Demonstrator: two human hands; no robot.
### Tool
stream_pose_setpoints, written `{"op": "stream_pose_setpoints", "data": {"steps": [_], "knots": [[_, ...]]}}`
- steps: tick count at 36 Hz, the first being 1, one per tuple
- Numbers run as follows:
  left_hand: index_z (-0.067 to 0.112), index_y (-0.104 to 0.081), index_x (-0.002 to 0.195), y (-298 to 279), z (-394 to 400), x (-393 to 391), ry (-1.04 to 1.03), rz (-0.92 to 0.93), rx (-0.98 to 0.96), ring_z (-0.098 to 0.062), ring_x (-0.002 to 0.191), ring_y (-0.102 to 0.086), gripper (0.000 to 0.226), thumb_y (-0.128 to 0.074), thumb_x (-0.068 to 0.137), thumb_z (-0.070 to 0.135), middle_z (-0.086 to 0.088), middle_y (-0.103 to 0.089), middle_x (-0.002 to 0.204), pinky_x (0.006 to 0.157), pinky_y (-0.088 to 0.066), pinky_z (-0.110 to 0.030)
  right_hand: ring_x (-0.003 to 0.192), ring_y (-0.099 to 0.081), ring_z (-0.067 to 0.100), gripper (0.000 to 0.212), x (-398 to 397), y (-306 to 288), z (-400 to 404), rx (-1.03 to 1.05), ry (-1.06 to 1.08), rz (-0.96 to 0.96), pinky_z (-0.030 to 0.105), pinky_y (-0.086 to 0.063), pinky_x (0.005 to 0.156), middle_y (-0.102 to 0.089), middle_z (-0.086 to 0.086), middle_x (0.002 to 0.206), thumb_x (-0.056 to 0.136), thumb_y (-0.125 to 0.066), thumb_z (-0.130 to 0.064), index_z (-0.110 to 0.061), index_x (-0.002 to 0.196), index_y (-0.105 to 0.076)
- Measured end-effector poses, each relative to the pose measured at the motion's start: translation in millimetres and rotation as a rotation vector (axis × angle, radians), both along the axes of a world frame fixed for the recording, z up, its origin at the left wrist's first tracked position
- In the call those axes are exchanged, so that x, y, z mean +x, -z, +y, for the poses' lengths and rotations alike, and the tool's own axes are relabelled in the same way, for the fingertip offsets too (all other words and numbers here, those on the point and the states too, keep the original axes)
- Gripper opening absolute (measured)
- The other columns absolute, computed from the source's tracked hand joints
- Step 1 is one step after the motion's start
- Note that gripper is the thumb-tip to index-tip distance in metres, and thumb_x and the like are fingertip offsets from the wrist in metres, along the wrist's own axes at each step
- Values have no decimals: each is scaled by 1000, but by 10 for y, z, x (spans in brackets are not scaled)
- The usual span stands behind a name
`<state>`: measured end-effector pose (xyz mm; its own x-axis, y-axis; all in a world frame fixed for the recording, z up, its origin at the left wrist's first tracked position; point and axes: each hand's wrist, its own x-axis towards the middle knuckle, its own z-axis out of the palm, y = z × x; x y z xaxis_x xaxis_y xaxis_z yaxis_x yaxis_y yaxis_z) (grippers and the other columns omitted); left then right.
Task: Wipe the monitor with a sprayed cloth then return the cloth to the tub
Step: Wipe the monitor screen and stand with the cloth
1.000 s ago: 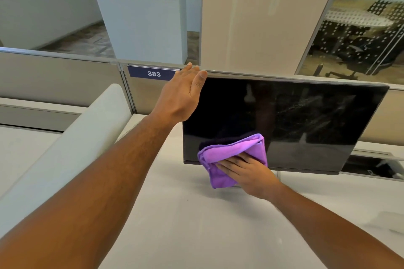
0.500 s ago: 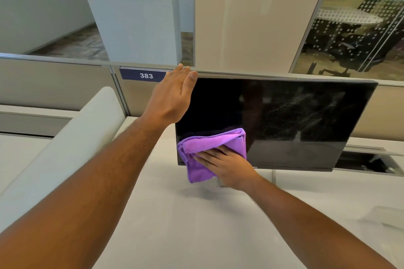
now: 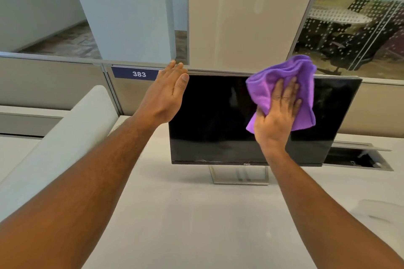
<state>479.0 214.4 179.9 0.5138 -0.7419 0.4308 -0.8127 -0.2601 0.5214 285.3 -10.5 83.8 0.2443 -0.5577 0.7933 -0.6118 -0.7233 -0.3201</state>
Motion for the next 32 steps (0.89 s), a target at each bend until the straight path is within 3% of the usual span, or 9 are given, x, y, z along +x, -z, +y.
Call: {"op": "stream_pose_setpoints", "data": {"steps": [5, 11, 14, 18, 22, 25, 28, 32], "knots": [[21, -31, 159, 13, 12, 34, 20, -19, 6, 8, 144, -2, 62, -15, 108, 53, 4, -21, 168, 120, -1, -23, 159, -6, 33, 77, -41, -47, 4, 208, 99, -164, 55, -10, 128, -8, 17, 171, 100, -44, -40, -12, 164, -11], [21, -30, 160, 7, 18, 21, 14, 13, 4, -3, 154, -5, 66, -14, 106, 56, 5, -20, 169, 126, -5, -32, 159, -4, 36, 78, 215, -138, 207, 209, 82, -238, 57, -9, 127, -6, 20, 171, 104, -40, -50, -8, 164, -12], [21, -31, 160, 7, 7, 16, 11, 22, 8, -6, 155, -7, 67, -14, 106, 56, 5, -21, 169, 127, -7, -35, 158, -6, 38, 81, 380, -102, 363, 69, -9, -59, 55, -8, 128, -9, 22, 170, 100, -46, -50, -8, 163, -17], [16, -35, 158, 23, -25, 33, 0, 8, -14, -5, 154, -10, 61, -18, 109, 49, 2, -27, 167, 123, -5, -26, 159, -8, 31, 78, 541, 121, 631, -223, -340, 228, 52, -3, 128, -13, 13, 171, 95, -58, -38, -12, 162, -28], [16, -38, 156, 38, -31, 59, 7, -1, -22, 1, 151, -10, 62, -17, 108, 50, 1, -28, 166, 121, -5, -24, 160, -4, 24, 86, 516, 438, 773, -376, -567, 621, 50, 1, 129, -13, 4, 172, 92, -58, -38, -22, 165, -15], [20, -39, 155, 49, -8, 72, 19, -21, -26, 7, 146, -7, 64, -15, 107, 55, 3, -28, 166, 121, -5, -25, 160, -6, 27, 87, 391, 639, 742, -407, -607, 782, 50, -2, 129, -13, 3, 173, 96, -61, -35, -24, 165, -9], [20, -41, 154, 48, -1, 69, 24, -22, -30, 7, 145, -6, 65, -15, 106, 56, 3, -28, 166, 121, -5, -26, 158, -16, 25, 84, 237, 663, 624, -389, -557, 715, 47, -8, 129, -19, 0, 171, 95, -62, -31, -25, 164, -16], [21, -38, 156, 42, -4, 60, 16, -23, -20, 7, 146, -5, 67, -13, 105, 58, 5, -25, 167, 122, -4, -27, 150, -34, 28, 79, 90, 432, 379, -277, -328, 322, 46, -14, 128, -28, 2, 168, 88, -64, -25, -22, 160, -33]]}}
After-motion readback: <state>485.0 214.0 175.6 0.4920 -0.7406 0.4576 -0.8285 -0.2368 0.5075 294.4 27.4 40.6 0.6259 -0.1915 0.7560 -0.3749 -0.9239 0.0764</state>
